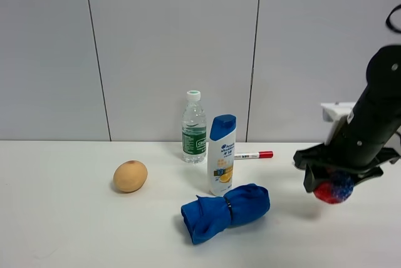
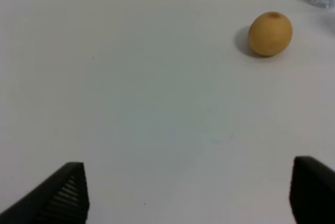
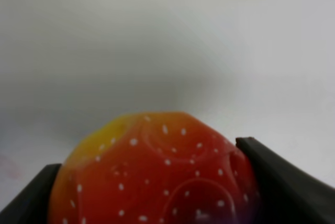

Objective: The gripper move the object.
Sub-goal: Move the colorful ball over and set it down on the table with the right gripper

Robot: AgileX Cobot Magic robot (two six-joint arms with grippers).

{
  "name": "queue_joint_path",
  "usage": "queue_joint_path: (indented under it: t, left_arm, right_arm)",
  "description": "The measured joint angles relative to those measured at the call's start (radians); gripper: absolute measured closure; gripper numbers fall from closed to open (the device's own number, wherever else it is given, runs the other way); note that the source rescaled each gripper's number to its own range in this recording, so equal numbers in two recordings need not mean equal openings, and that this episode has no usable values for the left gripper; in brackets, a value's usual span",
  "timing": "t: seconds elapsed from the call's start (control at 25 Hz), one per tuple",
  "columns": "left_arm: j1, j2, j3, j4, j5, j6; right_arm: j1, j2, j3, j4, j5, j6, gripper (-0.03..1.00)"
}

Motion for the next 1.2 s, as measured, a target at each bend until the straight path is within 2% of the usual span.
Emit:
queue_joint_path:
  t: [0.12, 0.24, 0.4, 0.48, 0.64, 0.8, 1.04, 1.2]
  left_arm:
    - [0.000, 0.000, 0.000, 0.000, 0.000, 0.000]
    - [0.000, 0.000, 0.000, 0.000, 0.000, 0.000]
    - [0.000, 0.000, 0.000, 0.000, 0.000, 0.000]
    - [0.000, 0.000, 0.000, 0.000, 0.000, 0.000]
    - [0.000, 0.000, 0.000, 0.000, 0.000, 0.000]
    - [0.000, 0.000, 0.000, 0.000, 0.000, 0.000]
    - [0.000, 0.000, 0.000, 0.000, 0.000, 0.000]
    - [0.000, 0.000, 0.000, 0.000, 0.000, 0.000]
  right_arm:
    - [0.021, -0.148, -0.030, 0.014, 0.073, -0.003, 0.97]
    - [0.083, -0.282, -0.115, 0.016, 0.179, -0.049, 0.97]
    - [0.244, -0.364, -0.300, 0.016, 0.314, -0.135, 0.97]
    - [0.344, -0.356, -0.386, 0.019, 0.346, -0.160, 0.97]
    - [0.510, -0.255, -0.520, 0.028, 0.363, -0.237, 0.97]
    - [0.602, -0.077, -0.615, 0.082, 0.379, -0.379, 0.97]
    - [0.649, 0.220, -0.730, 0.129, 0.386, -0.596, 0.97]
    - [0.649, 0.403, -0.810, 0.144, 0.412, -0.664, 0.97]
